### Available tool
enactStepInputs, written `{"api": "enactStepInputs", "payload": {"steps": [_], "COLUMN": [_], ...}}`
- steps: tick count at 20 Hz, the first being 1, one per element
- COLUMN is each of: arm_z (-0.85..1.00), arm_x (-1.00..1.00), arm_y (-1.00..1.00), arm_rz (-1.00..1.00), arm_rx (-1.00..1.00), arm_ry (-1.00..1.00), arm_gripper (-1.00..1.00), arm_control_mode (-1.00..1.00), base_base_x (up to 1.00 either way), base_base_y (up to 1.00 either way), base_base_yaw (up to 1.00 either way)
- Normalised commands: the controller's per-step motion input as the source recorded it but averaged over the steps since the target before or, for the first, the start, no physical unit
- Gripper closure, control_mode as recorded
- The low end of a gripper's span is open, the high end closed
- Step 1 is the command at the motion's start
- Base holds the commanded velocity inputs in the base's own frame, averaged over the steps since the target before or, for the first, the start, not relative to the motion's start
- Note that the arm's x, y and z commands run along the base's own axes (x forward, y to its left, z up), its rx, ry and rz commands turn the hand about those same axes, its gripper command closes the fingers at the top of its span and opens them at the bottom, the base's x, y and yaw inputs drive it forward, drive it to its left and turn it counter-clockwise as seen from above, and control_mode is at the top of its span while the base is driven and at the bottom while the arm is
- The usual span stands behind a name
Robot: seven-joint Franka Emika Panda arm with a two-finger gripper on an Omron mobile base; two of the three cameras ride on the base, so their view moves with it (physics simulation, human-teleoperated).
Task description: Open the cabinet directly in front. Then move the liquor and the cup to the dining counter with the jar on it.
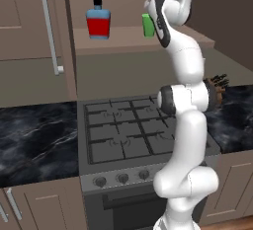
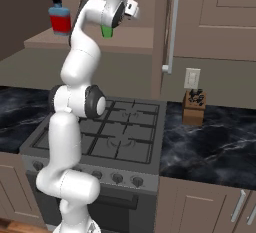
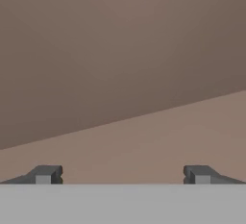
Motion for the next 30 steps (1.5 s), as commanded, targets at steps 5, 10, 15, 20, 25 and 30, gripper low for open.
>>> {"api": "enactStepInputs", "payload": {"steps": [5,10,15,20,25,30], "arm_z": [0.10,0.03,0.00,0.00,0.00,-0.08], "arm_x": [-0.12,-0.02,-0.21,-0.34,-0.10,0.00], "arm_y": [0.00,0.00,0.00,0.00,0.00,0.00], "arm_rz": [0.00,0.00,0.00,0.00,0.00,0.00], "arm_rx": [0.00,0.00,0.00,0.00,0.00,0.00], "arm_ry": [-0.12,-0.07,0.00,0.00,0.00,0.00], "arm_gripper": [-1.00,-1.00,-1.00,-1.00,-1.00,-1.00], "arm_control_mode": [-1.00,-1.00,-1.00,-1.00,-1.00,-1.00], "base_base_x": [0.00,0.00,0.00,0.00,0.00,0.00], "base_base_y": [0.00,0.00,0.00,0.00,0.00,0.00], "base_base_yaw": [0.00,0.00,0.00,0.00,0.00,0.00]}}
